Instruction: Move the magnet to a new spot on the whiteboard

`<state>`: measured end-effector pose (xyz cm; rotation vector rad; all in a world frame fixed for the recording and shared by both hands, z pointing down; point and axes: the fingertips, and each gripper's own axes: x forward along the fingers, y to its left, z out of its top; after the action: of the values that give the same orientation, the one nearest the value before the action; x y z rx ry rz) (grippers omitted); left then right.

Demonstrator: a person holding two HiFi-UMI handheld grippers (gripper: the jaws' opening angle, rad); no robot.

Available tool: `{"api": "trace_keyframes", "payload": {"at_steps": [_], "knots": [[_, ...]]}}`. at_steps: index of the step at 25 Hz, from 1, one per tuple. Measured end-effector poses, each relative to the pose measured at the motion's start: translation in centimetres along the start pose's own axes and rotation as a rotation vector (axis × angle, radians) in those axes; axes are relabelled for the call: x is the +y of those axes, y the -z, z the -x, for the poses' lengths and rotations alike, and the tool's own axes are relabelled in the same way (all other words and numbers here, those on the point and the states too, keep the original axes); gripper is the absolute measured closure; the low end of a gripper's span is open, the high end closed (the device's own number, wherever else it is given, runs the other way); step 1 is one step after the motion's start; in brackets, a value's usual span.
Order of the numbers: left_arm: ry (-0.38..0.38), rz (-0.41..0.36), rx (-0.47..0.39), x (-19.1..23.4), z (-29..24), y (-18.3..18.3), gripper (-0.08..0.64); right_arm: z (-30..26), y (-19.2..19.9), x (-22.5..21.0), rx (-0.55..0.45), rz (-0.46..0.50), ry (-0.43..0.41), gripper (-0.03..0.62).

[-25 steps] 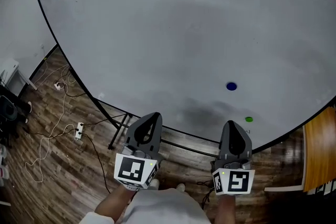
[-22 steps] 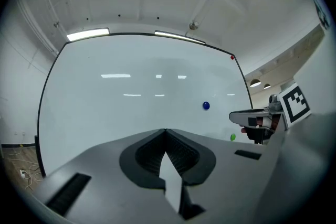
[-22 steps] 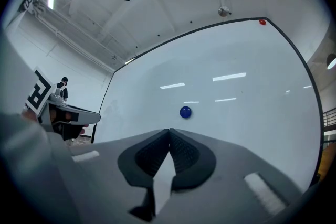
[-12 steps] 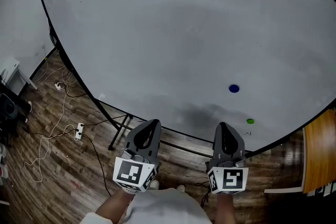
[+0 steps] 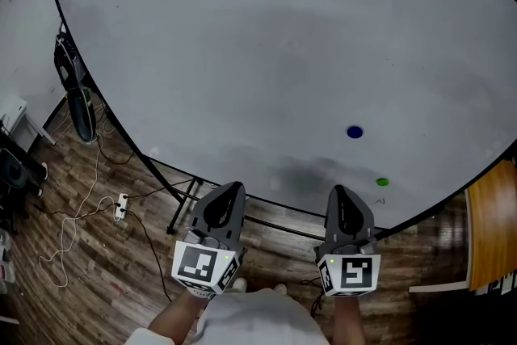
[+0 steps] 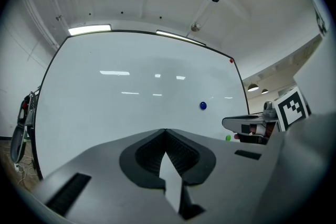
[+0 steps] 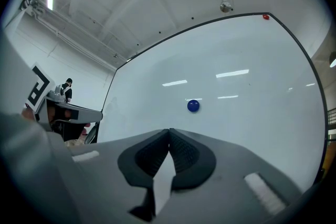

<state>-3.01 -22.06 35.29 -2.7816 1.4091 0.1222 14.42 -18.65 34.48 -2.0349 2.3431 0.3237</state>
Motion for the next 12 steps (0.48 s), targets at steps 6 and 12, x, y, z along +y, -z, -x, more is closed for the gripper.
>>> {"api": "trace_keyframes", "payload": {"at_steps": [6,12], "knots": [[-0.001,0.014,-0.004,-0.04,-0.09,0.0,0.554,0.08,0.03,-0.23,0.003,0.0,-0.002,0.592],[0.007,0.022,-0.002,-0.11,-0.15,0.13,0.554,0.08,0.03,0.0,0.011,0.001,-0.012,0.592]]}}
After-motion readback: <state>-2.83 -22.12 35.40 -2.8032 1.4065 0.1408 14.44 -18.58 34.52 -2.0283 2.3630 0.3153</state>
